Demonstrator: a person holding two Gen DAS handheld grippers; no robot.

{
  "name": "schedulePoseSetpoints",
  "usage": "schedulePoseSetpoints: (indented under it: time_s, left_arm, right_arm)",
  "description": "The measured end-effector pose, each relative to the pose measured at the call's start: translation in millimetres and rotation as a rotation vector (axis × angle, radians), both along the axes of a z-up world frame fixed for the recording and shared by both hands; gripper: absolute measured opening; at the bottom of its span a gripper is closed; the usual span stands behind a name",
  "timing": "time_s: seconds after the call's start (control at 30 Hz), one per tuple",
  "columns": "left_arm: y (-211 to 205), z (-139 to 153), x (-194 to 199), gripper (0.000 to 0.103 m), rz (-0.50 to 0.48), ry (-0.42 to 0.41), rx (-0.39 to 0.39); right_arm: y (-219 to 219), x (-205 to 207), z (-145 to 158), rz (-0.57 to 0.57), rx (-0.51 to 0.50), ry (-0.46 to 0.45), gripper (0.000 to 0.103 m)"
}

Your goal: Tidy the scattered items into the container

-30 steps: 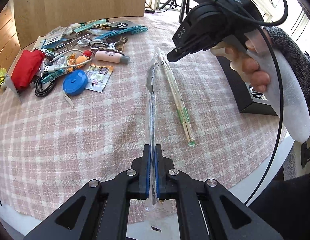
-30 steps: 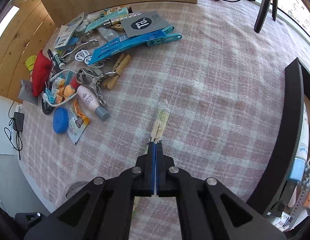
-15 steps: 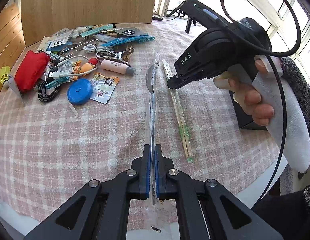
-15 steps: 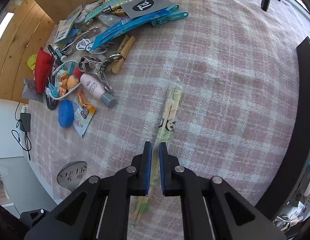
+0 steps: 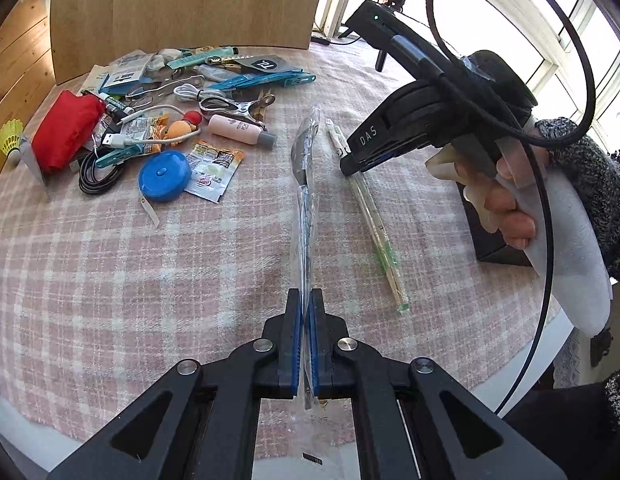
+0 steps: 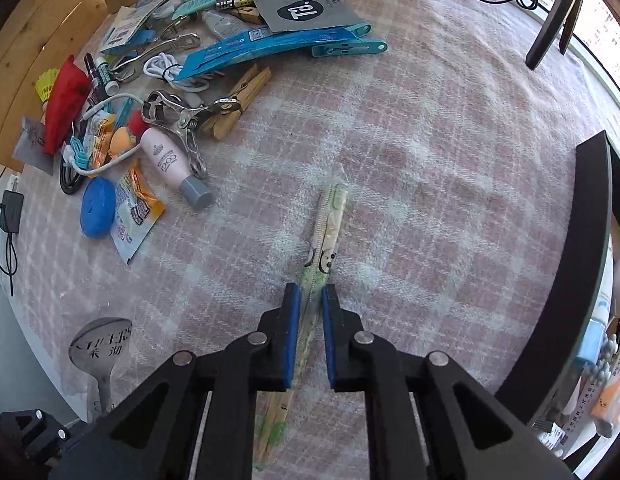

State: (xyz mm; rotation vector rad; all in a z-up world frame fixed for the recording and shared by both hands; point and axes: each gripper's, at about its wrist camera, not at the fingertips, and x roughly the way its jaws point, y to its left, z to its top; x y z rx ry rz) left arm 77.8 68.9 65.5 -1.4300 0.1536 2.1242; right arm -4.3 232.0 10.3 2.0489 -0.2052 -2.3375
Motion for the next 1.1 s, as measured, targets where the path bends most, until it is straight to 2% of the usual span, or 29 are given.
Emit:
schedulePoseSetpoints:
  time_s: [0.03,0.1,0.17,0.27,0.3,0.37,0.47,0.67,0.73,0.77,0.8,0.97,1.1]
  left_arm:
    - [-1,1,0,0.003,0.004,0.000,-0.001]
    - [-1,2,-2,0.003,0.003,0.001,-0.003]
    - [1,2,-3,0.003,-0.006,0.008,-0.011]
    - [5,3,-3,0.003,-0.015,0.015,-0.014]
    - [6,4,-3,0.003,-0.016,0.016,-0.009]
    - [7,5,-3,0.003,-0.019,0.022,-0.005]
    - [6,5,-3,0.003,-0.018,0.018,0.006]
    - [4,-2,-8,0.003,-0.021,0.010,0.008]
    - [2,-4,-11,0.003,-0.022,0.008,0.015]
    - [2,-4,-13,0.003,-0.021,0.004,0.018]
    - [2,-5,-14,0.003,-0.023,0.002,0.020]
    - [12,-4,-23,0.003,-0.049,0.009,0.003]
    - [18,0,-30,0.003,-0.059,0.015,0.010]
  right_arm:
    - [4,2,3,-0.011,-0.007,0.006,0.000]
    - [11,5,8,-0.020,-0.033,0.014,0.000]
    - [17,7,3,-0.028,-0.081,-0.019,0.000]
    - [21,10,-5,-0.059,-0.117,-0.053,0.003]
    - [20,12,-4,-0.064,-0.123,-0.046,0.007]
    - [16,13,-2,-0.058,-0.101,-0.035,0.013]
    - [8,18,-3,-0.046,-0.089,-0.029,0.014]
    - [-17,34,4,0.070,0.093,0.078,0.013]
    - [-12,37,7,0.048,0.058,0.075,0.012]
    - [-7,39,10,0.021,0.026,0.075,0.008]
    - [0,41,14,0.000,0.004,0.079,0.000]
    - [23,45,34,-0.038,-0.038,0.089,0.000]
    - [43,35,49,-0.078,-0.134,0.085,0.000]
